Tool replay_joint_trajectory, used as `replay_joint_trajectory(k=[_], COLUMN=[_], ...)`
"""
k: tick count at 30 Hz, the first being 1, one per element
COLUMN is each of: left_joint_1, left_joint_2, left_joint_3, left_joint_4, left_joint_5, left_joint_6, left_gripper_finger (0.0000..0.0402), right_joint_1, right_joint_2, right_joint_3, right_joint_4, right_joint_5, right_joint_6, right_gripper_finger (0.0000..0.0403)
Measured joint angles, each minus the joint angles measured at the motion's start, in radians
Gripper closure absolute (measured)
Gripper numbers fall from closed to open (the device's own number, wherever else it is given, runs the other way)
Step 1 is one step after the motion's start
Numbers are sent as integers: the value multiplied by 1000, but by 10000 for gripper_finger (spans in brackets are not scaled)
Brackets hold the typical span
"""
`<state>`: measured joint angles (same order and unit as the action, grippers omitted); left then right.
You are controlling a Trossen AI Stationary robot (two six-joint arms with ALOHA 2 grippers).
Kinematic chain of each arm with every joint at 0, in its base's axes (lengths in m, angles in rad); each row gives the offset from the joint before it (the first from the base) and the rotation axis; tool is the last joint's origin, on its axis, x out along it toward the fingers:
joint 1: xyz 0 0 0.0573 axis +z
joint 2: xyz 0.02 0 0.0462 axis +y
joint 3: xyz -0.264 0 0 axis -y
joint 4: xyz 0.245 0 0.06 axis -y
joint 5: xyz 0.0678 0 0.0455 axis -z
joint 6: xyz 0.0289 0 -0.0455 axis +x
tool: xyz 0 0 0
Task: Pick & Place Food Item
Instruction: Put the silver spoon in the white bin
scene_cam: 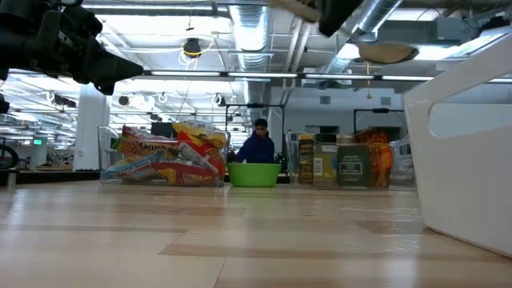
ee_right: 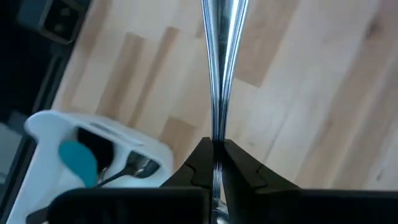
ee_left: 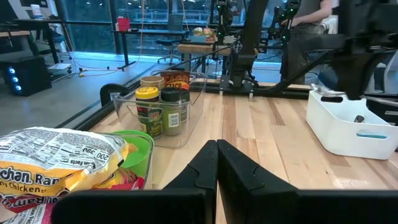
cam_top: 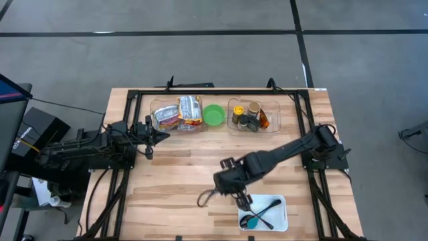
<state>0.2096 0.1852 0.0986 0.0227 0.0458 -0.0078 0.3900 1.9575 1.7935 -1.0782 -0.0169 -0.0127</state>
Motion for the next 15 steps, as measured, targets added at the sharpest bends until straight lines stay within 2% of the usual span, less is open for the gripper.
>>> replay_joint_trajectory(k=[5,11,15], left_joint_1=[0,0,0], left_joint_2=[0,0,0], left_joint_3=[0,0,0], left_joint_4=[0,0,0], left_joint_5=[0,0,0], left_joint_6=[0,0,0], left_gripper_finger=[401,401,401], right_joint_1=[63,112,155], right_joint_2=[0,0,0], right_joint_3=[0,0,0], right_joint_4=[-33,-96,-133], right_joint_5=[34,43,43], right_joint_6=[-1,164,197], right_gripper_finger=[385,384,389])
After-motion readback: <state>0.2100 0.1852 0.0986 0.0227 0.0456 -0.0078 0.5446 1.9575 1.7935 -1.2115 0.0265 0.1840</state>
